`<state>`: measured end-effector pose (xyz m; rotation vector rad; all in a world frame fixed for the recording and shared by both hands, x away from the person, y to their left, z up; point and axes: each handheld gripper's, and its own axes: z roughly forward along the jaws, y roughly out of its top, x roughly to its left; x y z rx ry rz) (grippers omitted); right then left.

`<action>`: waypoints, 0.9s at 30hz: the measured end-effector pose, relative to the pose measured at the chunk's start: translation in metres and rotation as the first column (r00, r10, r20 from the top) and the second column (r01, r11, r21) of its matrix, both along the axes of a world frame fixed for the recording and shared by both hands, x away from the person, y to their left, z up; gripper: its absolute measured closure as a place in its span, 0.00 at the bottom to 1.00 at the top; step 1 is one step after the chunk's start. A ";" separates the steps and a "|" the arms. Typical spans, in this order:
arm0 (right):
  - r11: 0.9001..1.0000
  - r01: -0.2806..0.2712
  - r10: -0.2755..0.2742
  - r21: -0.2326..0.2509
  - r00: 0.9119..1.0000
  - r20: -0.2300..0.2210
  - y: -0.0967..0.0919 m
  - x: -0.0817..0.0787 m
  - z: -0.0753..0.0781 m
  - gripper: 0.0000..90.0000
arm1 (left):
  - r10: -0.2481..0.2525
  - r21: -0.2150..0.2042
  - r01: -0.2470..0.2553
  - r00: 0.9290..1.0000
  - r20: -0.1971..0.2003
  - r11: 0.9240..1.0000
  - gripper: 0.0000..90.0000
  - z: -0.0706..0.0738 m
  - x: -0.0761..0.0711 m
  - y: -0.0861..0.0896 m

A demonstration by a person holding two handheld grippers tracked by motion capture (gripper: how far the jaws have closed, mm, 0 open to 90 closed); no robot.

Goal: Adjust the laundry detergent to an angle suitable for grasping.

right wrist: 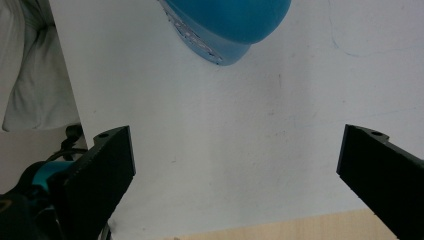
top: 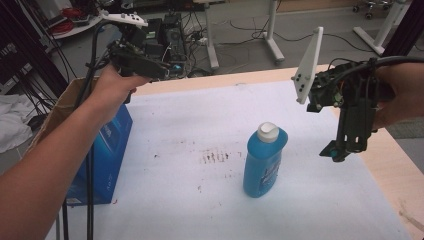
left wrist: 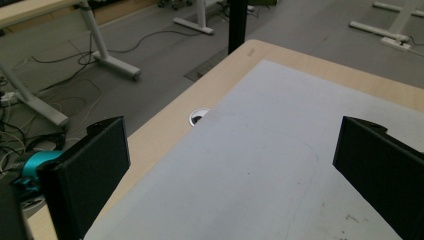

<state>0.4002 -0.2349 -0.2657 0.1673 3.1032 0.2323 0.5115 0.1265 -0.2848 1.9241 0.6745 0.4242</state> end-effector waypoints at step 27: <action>1.000 -0.006 0.006 0.000 1.000 0.002 -0.002 0.000 -0.002 0.02 | 0.243 -0.182 -0.225 0.967 0.082 0.957 0.02 -0.028 -0.024 -0.012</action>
